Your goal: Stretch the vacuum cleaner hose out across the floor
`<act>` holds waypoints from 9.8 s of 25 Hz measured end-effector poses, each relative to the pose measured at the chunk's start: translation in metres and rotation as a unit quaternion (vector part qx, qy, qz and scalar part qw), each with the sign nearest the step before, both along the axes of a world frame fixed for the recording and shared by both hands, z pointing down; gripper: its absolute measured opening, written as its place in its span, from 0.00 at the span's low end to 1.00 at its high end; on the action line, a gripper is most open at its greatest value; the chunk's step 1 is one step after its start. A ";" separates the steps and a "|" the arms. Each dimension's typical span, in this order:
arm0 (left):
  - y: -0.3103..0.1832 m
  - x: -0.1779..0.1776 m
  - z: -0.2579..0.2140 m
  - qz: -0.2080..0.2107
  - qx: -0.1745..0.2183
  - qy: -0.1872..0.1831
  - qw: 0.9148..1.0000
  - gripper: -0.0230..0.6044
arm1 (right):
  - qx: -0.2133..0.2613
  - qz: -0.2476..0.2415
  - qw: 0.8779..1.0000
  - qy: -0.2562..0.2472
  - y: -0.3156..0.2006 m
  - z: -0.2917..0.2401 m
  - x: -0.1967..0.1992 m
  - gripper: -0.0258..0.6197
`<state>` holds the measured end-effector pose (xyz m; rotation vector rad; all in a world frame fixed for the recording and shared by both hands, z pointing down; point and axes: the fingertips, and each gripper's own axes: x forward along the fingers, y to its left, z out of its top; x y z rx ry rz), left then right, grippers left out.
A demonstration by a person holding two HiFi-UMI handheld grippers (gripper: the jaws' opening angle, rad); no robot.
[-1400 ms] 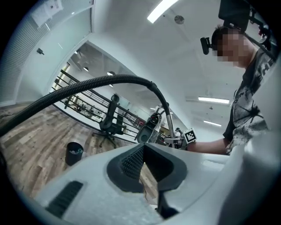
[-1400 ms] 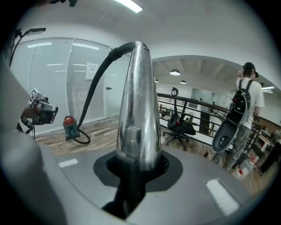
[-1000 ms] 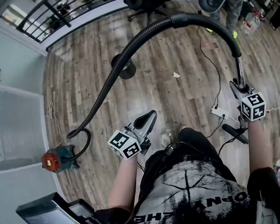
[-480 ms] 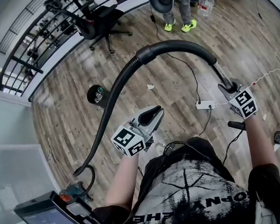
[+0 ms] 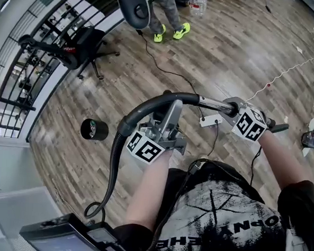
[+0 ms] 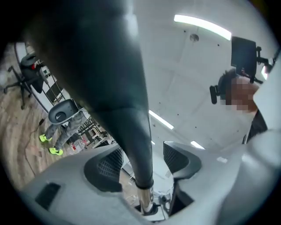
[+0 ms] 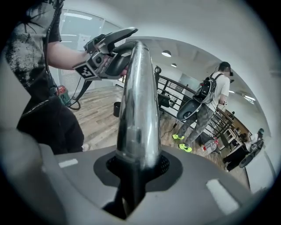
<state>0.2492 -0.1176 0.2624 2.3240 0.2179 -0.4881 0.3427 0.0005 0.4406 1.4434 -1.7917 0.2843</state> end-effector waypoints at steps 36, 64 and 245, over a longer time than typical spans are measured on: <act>-0.156 0.197 0.117 -0.181 -0.275 -0.051 0.943 0.22 | -0.129 -0.139 0.982 -0.002 -0.121 0.077 0.206 0.17; 0.069 0.250 0.119 -0.398 -0.311 0.049 0.861 0.20 | -0.161 -0.369 0.912 0.078 0.051 0.076 0.332 0.15; 0.158 0.360 0.020 -0.488 0.181 -0.341 0.783 0.04 | 0.095 -0.509 0.772 -0.367 0.023 -0.145 0.313 0.05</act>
